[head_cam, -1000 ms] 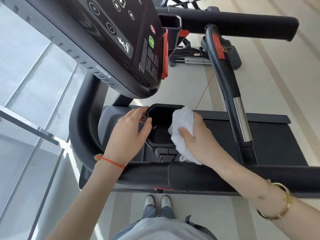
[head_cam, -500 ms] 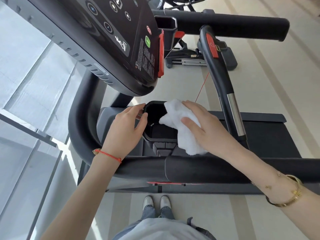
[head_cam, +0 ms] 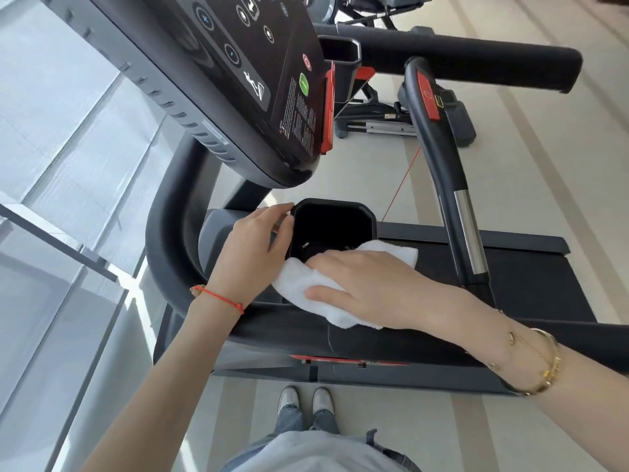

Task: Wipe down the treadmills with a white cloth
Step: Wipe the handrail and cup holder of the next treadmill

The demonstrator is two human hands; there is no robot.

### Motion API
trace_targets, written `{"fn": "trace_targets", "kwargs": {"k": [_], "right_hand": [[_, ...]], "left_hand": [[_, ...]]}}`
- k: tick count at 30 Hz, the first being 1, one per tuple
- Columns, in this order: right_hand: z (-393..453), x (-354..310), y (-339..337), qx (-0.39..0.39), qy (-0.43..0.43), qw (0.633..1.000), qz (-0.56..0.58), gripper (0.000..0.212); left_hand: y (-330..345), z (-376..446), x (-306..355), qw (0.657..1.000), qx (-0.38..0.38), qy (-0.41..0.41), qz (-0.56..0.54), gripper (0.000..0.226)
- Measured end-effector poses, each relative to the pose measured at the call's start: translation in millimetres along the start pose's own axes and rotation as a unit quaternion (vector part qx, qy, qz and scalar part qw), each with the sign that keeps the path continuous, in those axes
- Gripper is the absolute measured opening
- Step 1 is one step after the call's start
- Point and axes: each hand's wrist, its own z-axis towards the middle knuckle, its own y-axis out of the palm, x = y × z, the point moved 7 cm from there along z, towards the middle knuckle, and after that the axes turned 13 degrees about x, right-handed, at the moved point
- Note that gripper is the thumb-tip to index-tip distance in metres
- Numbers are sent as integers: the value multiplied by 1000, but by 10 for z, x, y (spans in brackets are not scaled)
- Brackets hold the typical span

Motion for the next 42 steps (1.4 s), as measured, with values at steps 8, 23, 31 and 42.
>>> {"fn": "trace_targets", "kwargs": {"k": [8, 23, 31, 42], "right_hand": [[-195, 204, -151, 26, -19, 999, -35, 48], [-363, 216, -213, 120, -18, 993, 8, 36], [-397, 569, -547, 367, 149, 906, 150, 36], [749, 673, -151, 107, 61, 992, -27, 35]], "left_hand": [[8, -13, 27, 1000, -10, 11, 0, 34], [-11, -26, 35, 1000, -12, 13, -2, 34], [15, -34, 25, 1000, -13, 23, -1, 37], [15, -39, 42, 1000, -15, 26, -10, 39]]}}
